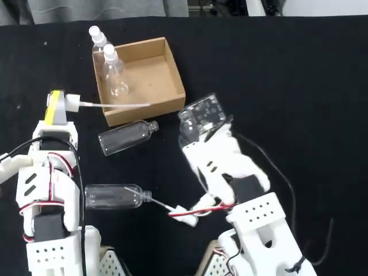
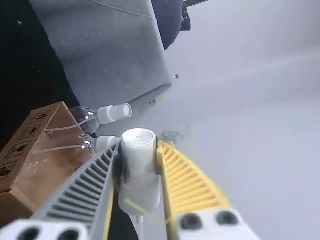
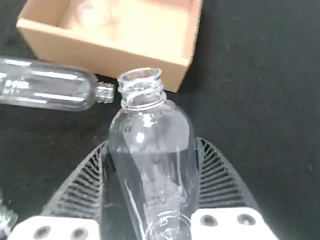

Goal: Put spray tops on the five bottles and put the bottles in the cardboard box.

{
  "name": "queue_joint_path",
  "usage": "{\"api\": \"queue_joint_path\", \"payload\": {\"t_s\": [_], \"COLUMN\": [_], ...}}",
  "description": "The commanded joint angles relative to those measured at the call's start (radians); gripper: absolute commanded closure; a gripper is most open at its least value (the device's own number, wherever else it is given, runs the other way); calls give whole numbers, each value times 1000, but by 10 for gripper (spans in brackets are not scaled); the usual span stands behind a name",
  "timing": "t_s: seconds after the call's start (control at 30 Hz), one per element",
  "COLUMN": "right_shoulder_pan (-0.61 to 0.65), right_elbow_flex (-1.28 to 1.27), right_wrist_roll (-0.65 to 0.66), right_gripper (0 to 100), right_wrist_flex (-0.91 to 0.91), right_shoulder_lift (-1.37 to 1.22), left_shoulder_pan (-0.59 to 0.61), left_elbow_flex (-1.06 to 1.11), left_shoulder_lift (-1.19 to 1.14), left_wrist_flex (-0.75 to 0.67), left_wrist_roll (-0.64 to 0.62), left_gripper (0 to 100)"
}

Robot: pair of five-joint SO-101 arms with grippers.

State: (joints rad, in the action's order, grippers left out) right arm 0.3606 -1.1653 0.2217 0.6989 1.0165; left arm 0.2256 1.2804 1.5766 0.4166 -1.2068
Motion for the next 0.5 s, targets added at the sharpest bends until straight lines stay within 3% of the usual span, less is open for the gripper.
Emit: {"api": "queue_joint_path", "payload": {"t_s": [0.0, 0.47], "right_shoulder_pan": [55, 97], "right_elbow_flex": [5, 5], "right_wrist_roll": [54, 126], "right_gripper": [917, 917], "right_wrist_flex": [-31, -32], "right_shoulder_lift": [38, 38], "left_shoulder_pan": [13, 12], "left_elbow_flex": [-13, 8], "left_shoulder_lift": [11, 11], "left_wrist_flex": [-15, -15], "left_wrist_roll": [-6, 41], "left_gripper": [972, 971]}}
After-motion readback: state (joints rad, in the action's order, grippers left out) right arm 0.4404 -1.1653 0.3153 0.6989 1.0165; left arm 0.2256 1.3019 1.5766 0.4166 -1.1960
